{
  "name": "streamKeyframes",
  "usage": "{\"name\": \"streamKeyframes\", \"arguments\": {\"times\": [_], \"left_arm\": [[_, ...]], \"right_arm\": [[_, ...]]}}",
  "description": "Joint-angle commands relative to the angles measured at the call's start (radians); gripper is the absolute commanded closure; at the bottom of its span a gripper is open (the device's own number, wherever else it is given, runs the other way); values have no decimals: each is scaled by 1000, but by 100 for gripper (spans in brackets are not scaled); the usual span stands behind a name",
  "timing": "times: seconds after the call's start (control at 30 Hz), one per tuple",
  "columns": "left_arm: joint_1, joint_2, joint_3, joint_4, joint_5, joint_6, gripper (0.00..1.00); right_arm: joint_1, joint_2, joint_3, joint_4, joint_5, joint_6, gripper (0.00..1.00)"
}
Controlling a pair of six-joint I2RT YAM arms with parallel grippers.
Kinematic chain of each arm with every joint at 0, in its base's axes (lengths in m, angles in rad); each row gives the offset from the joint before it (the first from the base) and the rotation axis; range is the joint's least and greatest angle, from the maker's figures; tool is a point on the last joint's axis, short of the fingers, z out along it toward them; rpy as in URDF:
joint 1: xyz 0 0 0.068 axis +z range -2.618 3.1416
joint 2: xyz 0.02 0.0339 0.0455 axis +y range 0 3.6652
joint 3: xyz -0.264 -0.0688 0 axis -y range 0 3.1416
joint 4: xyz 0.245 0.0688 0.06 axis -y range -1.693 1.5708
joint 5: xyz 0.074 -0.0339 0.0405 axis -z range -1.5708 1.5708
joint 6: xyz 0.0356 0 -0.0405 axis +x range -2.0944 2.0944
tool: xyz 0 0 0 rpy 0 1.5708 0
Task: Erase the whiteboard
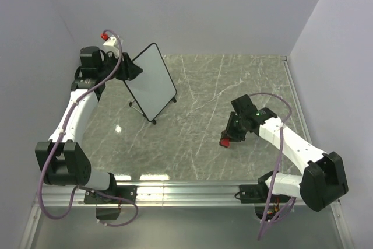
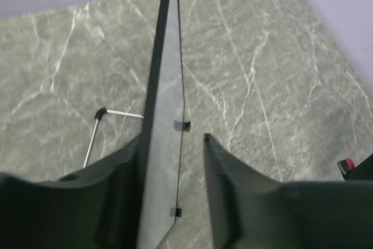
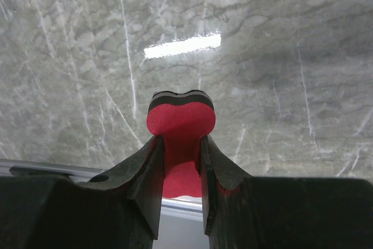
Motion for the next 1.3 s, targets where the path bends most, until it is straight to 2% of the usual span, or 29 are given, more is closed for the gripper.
{"name": "streamKeyframes", "arguments": {"times": [0.0, 0.1, 0.13, 0.2, 0.4, 0.6, 0.67, 0.87, 0.9, 0.93, 0.97, 1.0, 1.03, 1.07, 1.23, 1.27], "left_arm": [[-3, 10, -12, -38, -40, 4, 51], [-1, 19, -8, -61, -72, 10, 35], [-3, 19, -6, -64, -84, 7, 12], [-1, 8, -3, -64, -109, 1, 1], [0, -45, 3, -76, -208, -40, 1], [5, -118, 14, -89, -431, -112, 1], [5, -147, 15, -80, -545, -143, 1], [29, -259, 34, -138, -787, -249, 1], [29, -277, 26, -156, -801, -276, 2], [29, -289, 11, -153, -796, -290, 2], [29, -302, -9, -147, -790, -303, 2], [29, -334, -55, -129, -785, -329, 1], [29, -349, -73, -123, -787, -338, 1], [29, -365, -89, -118, -791, -346, 1], [29, -405, -75, -199, -868, -360, 1], [28, -411, -71, -211, -883, -367, 1]], "right_arm": [[-7, 16, 51, 39, -12, -9, 100], [-7, 32, 51, 56, -18, -9, 100], [-7, 35, 51, 57, -21, -9, 100], [-9, 50, 56, 72, -29, -12, 100], [-9, 137, 101, 128, -50, -26, 100], [-7, 311, 225, 191, -52, -66, 100], [-7, 368, 267, 209, -53, -75, 100], [-7, 556, 430, 186, -33, -86, 100], [-6, 582, 463, 180, -35, -94, 95], [-6, 593, 480, 169, -35, -97, 81], [-7, 604, 508, 145, -32, -101, 51], [-6, 601, 517, 135, -26, -112, 28], [-7, 595, 525, 126, -17, -120, 10], [-9, 575, 537, 112, 0, -127, 1], [-10, 472, 556, 92, 10, -177, 0], [-9, 408, 540, 106, -10, -187, 0]]}}
